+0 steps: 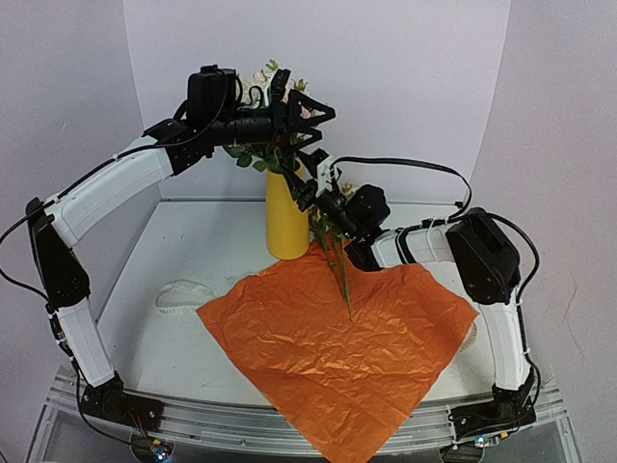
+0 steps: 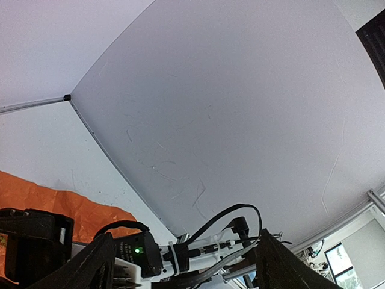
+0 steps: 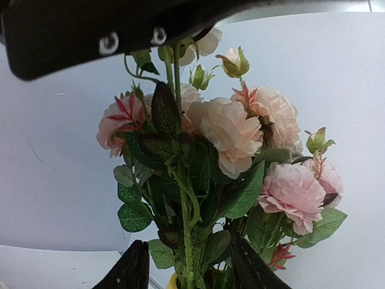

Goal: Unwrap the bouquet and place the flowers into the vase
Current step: Adjust the vase at the center of the board.

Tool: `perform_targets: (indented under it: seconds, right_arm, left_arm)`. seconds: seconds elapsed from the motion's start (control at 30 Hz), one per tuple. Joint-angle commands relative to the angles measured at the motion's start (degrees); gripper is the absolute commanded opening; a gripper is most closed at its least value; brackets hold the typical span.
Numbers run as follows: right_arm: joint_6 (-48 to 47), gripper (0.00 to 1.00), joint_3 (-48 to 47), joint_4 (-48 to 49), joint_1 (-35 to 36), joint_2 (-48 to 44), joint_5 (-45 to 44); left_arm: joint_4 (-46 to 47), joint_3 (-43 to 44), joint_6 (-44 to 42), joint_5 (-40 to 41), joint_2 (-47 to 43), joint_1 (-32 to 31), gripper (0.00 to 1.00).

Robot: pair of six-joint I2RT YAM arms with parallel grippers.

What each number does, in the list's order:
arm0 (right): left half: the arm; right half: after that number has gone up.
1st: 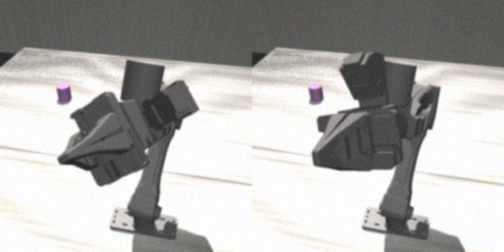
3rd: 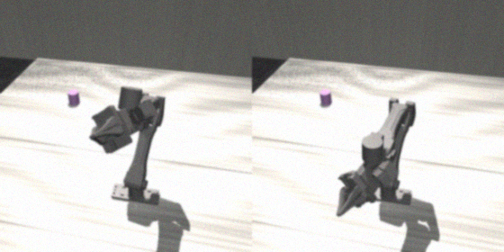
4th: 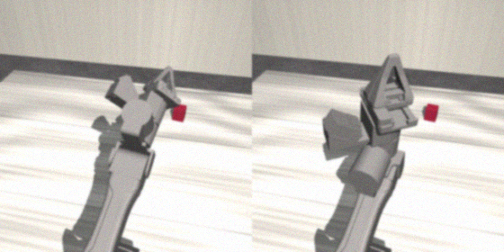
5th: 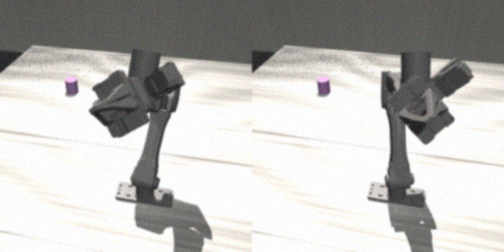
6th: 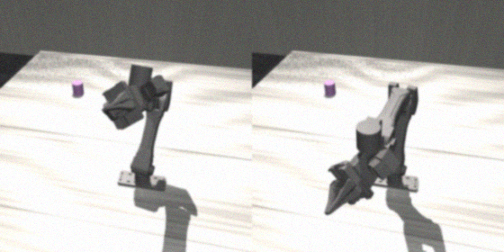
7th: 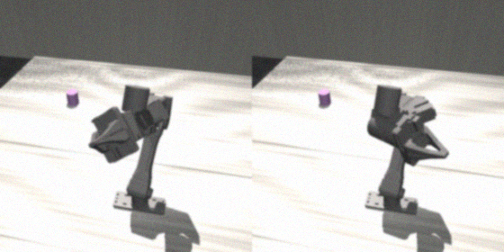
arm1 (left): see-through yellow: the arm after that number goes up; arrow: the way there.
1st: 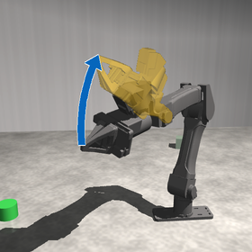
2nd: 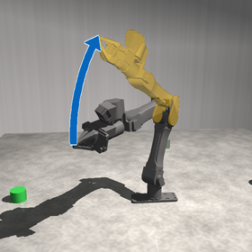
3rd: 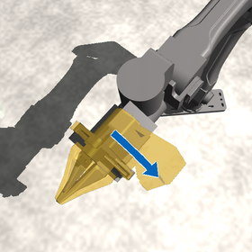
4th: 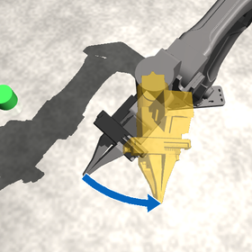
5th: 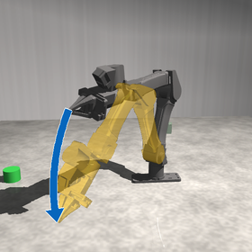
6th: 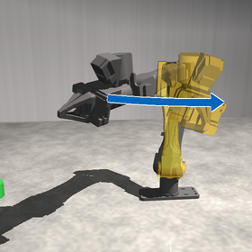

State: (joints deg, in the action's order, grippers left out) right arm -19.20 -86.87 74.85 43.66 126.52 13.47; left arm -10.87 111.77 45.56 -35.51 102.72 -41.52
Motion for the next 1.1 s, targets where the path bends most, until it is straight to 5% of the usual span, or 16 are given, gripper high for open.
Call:
perform_targets:
  seconds: [0.0, 0.6, 0.77, 0.93, 1.07]
  right_arm:
    - [0.65, 0.47, -5.05, -0.14, -0.23, 2.76, 1.39]
    - [2.56, 0.39, -22.73, -8.54, -0.32, 13.47, 2.12]
    - [3.30, 0.29, -26.16, -10.51, -0.48, 15.16, 1.72]
    - [3.88, 0.02, -26.35, -11.21, -0.50, 15.31, 0.99]
    - [3.63, 0.00, -24.22, -11.02, -0.50, 14.52, 0.69]
  left_arm:
    - [3.69, 2.23, 0.96, -1.63, -2.63, 0.07, 0.81]
    - [6.81, 0.28, 3.48, -3.98, -3.99, 0.12, 0.81]
    - [7.35, -0.31, 3.74, -4.26, -4.37, 0.12, 0.81]
    - [7.87, -0.25, 3.93, -4.32, -4.55, 0.10, 0.81]
    - [8.04, 1.37, 4.13, -4.43, -3.73, 0.10, 0.81]
